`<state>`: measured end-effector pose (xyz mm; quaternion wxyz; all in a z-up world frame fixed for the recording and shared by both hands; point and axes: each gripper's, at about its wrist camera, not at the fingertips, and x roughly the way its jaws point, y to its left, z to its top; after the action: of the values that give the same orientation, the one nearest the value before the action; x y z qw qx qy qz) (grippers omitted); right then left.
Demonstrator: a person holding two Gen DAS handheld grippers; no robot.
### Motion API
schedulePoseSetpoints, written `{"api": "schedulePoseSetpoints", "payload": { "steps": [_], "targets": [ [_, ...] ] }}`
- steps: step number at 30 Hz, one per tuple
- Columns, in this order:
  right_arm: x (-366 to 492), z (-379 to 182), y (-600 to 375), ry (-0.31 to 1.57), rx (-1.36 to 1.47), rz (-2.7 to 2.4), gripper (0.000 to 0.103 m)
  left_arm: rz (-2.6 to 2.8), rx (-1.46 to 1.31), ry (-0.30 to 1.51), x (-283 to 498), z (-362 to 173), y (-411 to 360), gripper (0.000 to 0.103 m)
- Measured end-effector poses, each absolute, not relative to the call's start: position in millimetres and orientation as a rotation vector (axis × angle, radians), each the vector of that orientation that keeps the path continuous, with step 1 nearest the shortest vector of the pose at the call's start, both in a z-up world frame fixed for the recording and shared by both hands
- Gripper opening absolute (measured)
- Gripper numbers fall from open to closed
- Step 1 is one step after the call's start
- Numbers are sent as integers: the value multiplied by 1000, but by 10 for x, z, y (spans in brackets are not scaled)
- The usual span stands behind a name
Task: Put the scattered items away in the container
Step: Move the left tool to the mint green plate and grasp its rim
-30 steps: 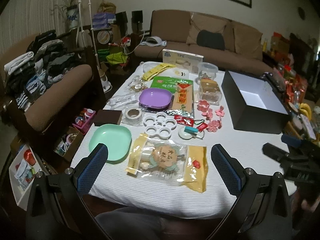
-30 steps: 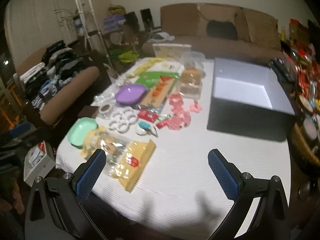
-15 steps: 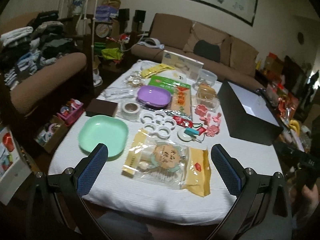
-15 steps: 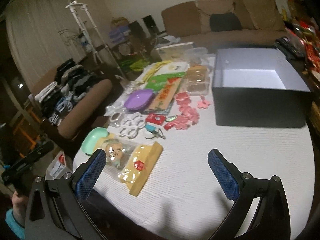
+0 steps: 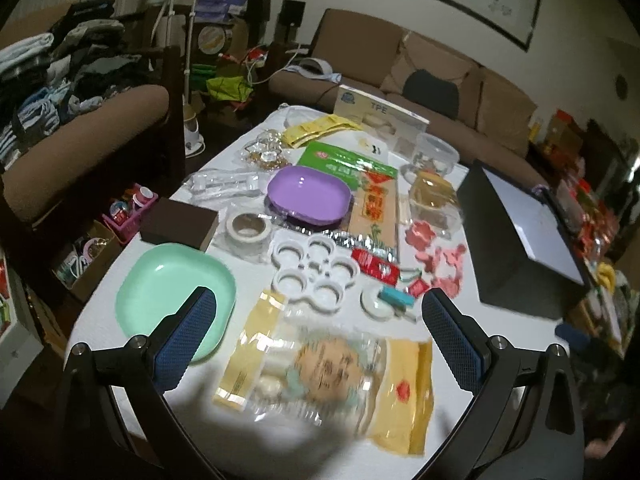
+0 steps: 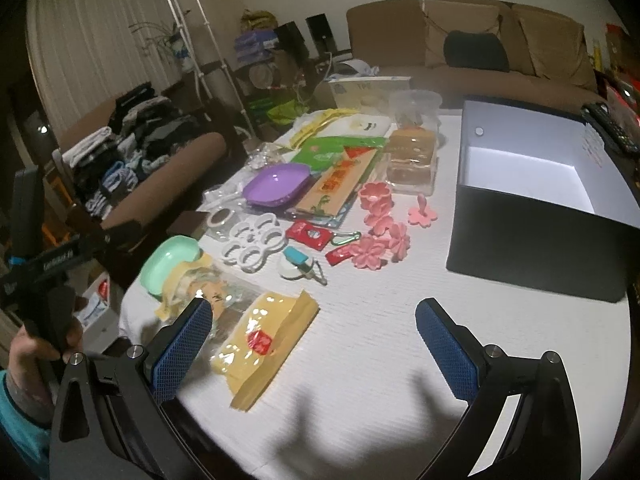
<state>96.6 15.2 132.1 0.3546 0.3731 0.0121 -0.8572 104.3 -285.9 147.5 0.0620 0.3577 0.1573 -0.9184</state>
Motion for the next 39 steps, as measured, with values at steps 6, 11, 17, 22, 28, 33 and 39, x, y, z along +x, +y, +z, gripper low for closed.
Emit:
{"api": "schedulePoseSetpoints", "payload": {
  "steps": [6, 11, 17, 22, 28, 33, 39],
  "targets": [
    [924, 1211, -38, 150, 956, -2219, 103, -2778, 1072, 518, 719, 1438, -2894, 103],
    [851, 1191, -167, 196, 930, -2187, 103, -2679, 1095, 573, 816, 1375, -3361, 103],
    [761, 1165, -369, 126, 959, -2093, 103, -2541, 1092, 681, 1060, 1301, -4329, 103],
    [832, 1160, -557, 108, 952, -2011, 103, -2498, 1144, 620, 1148, 1120, -4787, 103],
    [873, 1126, -605, 112, 966, -1995, 99, -2461, 1338, 449, 1023, 626, -4651, 90],
    [890, 1114, -597, 134, 988, -2000, 81, -2424, 1418, 432, 949, 333, -4525, 73],
    [924, 1096, -581, 129, 998, -1996, 80, -2414, 1453, 511, 929, 193, -4562, 29]
  ]
}}
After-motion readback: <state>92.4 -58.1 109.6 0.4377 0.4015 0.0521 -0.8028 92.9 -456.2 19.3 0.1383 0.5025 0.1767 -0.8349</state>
